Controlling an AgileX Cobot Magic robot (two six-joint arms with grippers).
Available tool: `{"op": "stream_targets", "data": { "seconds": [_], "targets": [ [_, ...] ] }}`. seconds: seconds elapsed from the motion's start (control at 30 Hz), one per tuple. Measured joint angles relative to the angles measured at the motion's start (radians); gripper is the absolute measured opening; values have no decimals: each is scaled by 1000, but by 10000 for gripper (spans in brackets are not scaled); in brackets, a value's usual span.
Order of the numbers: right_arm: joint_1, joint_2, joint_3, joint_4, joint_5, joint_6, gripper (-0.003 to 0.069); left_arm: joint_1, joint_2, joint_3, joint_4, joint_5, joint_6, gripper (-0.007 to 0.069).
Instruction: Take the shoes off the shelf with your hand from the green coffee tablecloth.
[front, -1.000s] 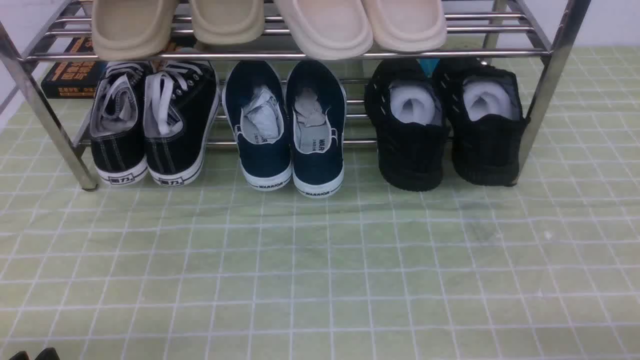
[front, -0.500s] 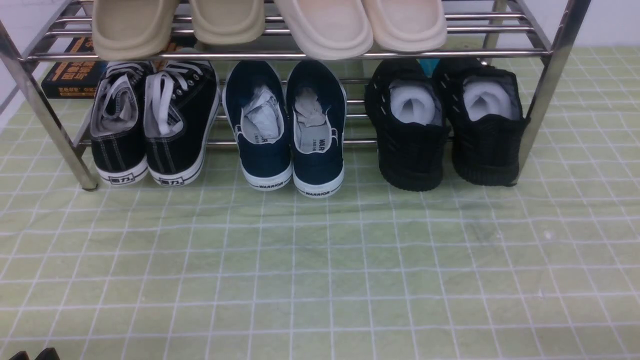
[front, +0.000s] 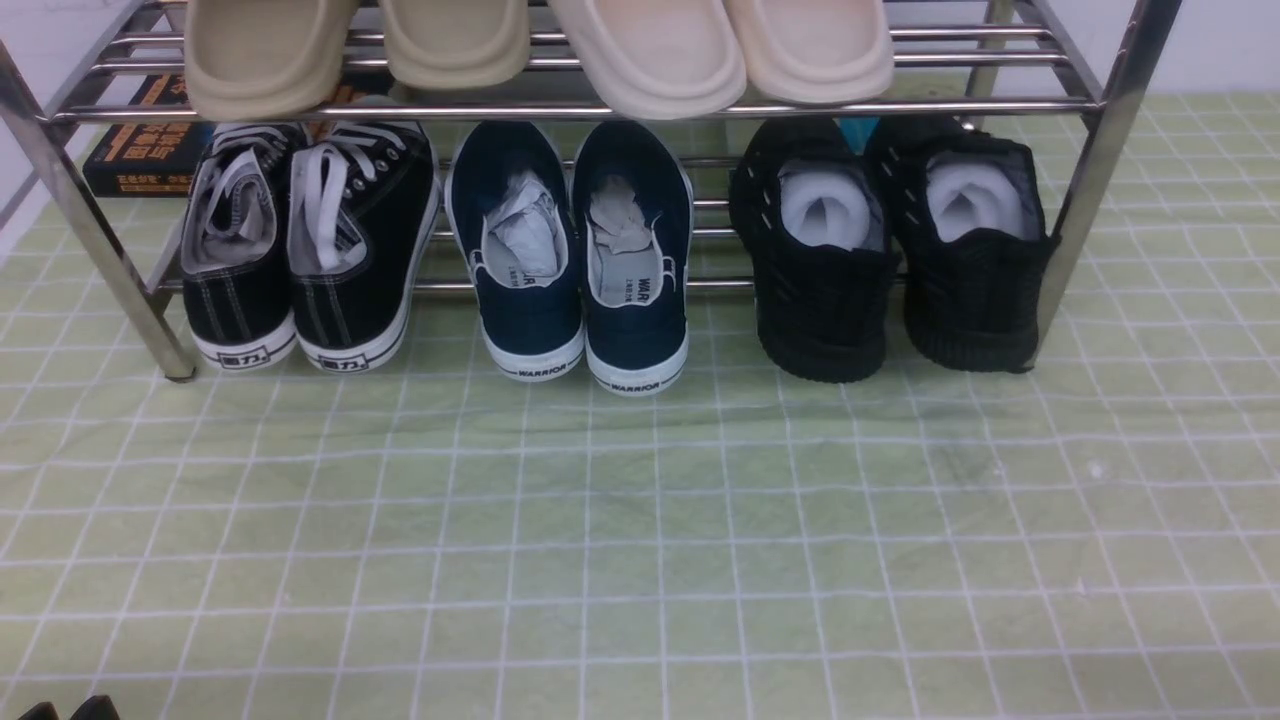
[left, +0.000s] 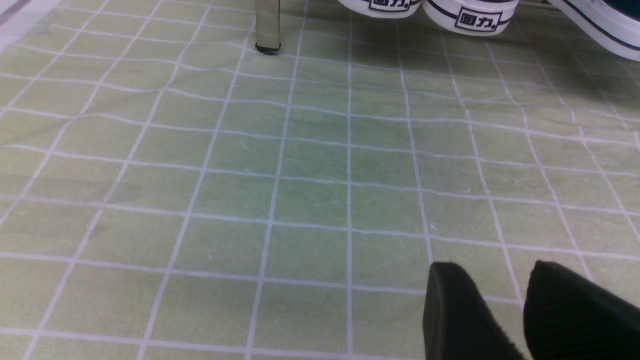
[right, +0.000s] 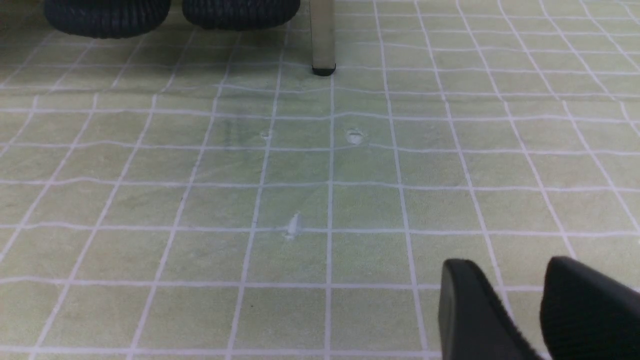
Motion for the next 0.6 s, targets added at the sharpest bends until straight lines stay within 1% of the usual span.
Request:
{"op": "stream_targets", "data": {
  "seconds": [0.47,0.53,0.57,0.6],
  "targets": [
    [0,0,0,11,-8,13,240,0,0,0,0,0,0,242],
    [0,0,0,122,-11,97,240,0,0,0,0,0,0,242],
    [0,0,1,148,-11,114,240,0,0,0,0,0,0,242],
    [0,0,2,201,-16,147,240,0,0,0,0,0,0,242]
  ]
}}
